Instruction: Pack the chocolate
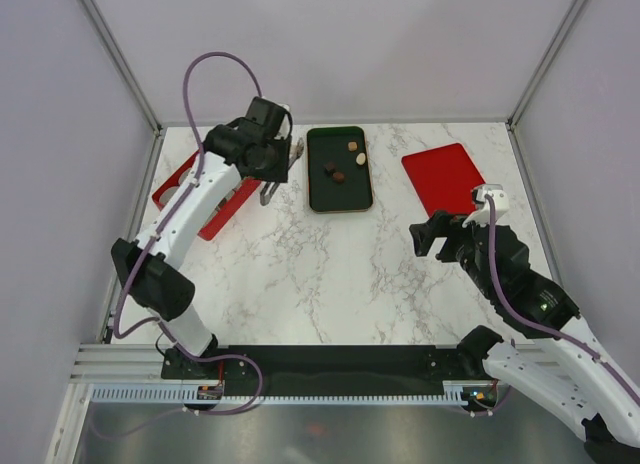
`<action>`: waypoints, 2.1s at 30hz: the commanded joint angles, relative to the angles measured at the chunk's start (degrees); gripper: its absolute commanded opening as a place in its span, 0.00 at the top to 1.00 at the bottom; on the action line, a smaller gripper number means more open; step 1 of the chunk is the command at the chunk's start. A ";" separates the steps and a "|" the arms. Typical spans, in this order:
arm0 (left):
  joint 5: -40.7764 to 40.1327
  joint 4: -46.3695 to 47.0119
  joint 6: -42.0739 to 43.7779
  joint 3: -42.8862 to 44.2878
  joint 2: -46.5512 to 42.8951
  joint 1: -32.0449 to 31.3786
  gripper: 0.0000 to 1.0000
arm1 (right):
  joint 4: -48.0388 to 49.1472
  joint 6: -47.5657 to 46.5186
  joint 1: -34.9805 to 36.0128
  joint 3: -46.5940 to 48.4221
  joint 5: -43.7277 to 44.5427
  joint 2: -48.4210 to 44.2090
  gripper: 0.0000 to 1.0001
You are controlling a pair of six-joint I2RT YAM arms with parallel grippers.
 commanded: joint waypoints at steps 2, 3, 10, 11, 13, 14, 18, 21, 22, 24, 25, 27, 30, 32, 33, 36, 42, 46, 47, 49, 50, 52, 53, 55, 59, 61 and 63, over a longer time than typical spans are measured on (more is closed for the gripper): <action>-0.02 -4.82 -3.08 -2.25 -5.20 9.86 0.62 | 0.82 1.25 0.04 -1.26 -1.90 -0.11 0.04; -0.27 -5.44 -3.17 -2.94 -6.68 11.20 0.62 | 0.82 1.08 0.13 -1.17 -1.72 -0.46 0.04; -2.82 -5.18 -4.05 -11.29 -13.62 21.22 0.62 | 2.40 -0.86 0.04 -1.00 -2.60 1.29 0.04; -2.91 -5.09 -3.96 -12.43 -14.16 22.54 0.61 | 2.58 -1.21 0.13 -1.00 -3.38 1.55 0.04; -3.00 -4.83 -4.14 -15.95 -15.39 23.86 0.61 | 3.36 -1.56 0.13 -0.91 -4.35 2.43 0.04; -3.09 -4.39 -4.14 -18.22 -16.53 25.17 0.62 | 3.63 -1.82 0.04 -1.00 -4.71 2.70 0.04; -4.32 -3.16 -3.79 -22.81 -18.56 27.82 0.61 | 4.51 -2.00 0.04 -1.00 -4.89 3.58 0.04; -5.64 -2.46 -3.52 -25.27 -19.00 29.31 0.62 | 4.95 -1.91 0.04 -1.17 -5.50 3.75 0.04; -5.38 -2.11 -3.26 -25.89 -19.26 29.58 0.61 | 5.04 -2.00 0.04 -1.17 -5.50 3.84 0.04; -5.37 -1.06 -3.08 -27.47 -19.35 30.11 0.61 | 4.95 -2.00 0.04 -1.35 -5.68 3.58 0.04; -5.20 -0.27 -2.99 -27.73 -19.26 30.11 0.61 | 4.95 -1.91 0.13 -1.52 -5.59 3.40 0.04; -5.11 0.88 -3.08 -28.53 -18.74 30.11 0.61 | 5.04 -1.83 0.04 -1.87 -5.33 2.88 0.04; -5.64 2.38 -2.99 -28.62 -17.16 31.78 0.61 | 4.95 -1.47 0.04 -2.05 -5.33 2.52 0.04; -6.08 2.99 -2.91 -28.18 -15.93 31.86 0.61 | 4.86 -1.39 0.13 -2.05 -5.33 2.26 0.04; -6.25 3.25 -2.99 -28.09 -15.58 31.86 0.60 | 4.86 -1.39 0.04 -2.05 -5.33 2.00 0.04; -7.83 3.70 -3.34 -27.56 -14.52 31.95 0.60 | 4.78 -1.30 0.04 -2.23 -4.89 1.73 0.04; -8.19 4.13 -3.61 -27.74 -13.29 32.13 0.58 | 4.69 -1.47 0.13 -1.88 -4.45 1.91 0.04; -8.45 4.49 -3.61 -27.47 -12.23 32.13 0.57 | 4.60 -1.56 0.04 -1.61 -4.27 1.65 0.04; -8.54 4.40 -3.61 -27.30 -11.97 32.22 0.57 | 4.60 -1.65 0.04 -1.61 -4.27 1.56 0.04; -9.15 4.66 -3.61 -27.38 -11.45 32.30 0.57 | 4.51 -1.47 0.13 -1.52 -4.27 1.56 0.04; -9.15 4.66 -3.52 -27.30 -11.44 32.22 0.57 | 4.51 -1.47 0.04 -1.52 -4.36 1.47 0.04; -9.24 4.75 -3.61 -27.38 -10.92 32.30 0.56 | 4.34 -1.47 0.04 -1.44 -4.36 1.47 0.04; -9.24 4.66 -3.61 -27.39 -10.83 32.30 0.55 | 4.34 -1.39 0.04 -1.35 -4.27 1.38 0.04; -9.33 4.75 -3.70 -27.30 -10.65 32.30 0.53 | 4.16 -1.56 0.04 -1.26 -4.18 1.29 0.04; -9.33 4.66 -3.43 -26.77 -10.56 32.22 0.51 | 3.81 -1.47 0.13 -1.08 -3.83 1.12 0.03; -9.68 4.66 -3.26 -26.51 -10.48 32.22 0.50 | 3.81 -1.39 0.04 -1.08 -3.74 0.94 0.04; -9.77 4.58 -3.17 -26.24 -10.74 32.22 0.50 | 3.72 -1.21 0.04 -1.08 -3.74 0.94 0.04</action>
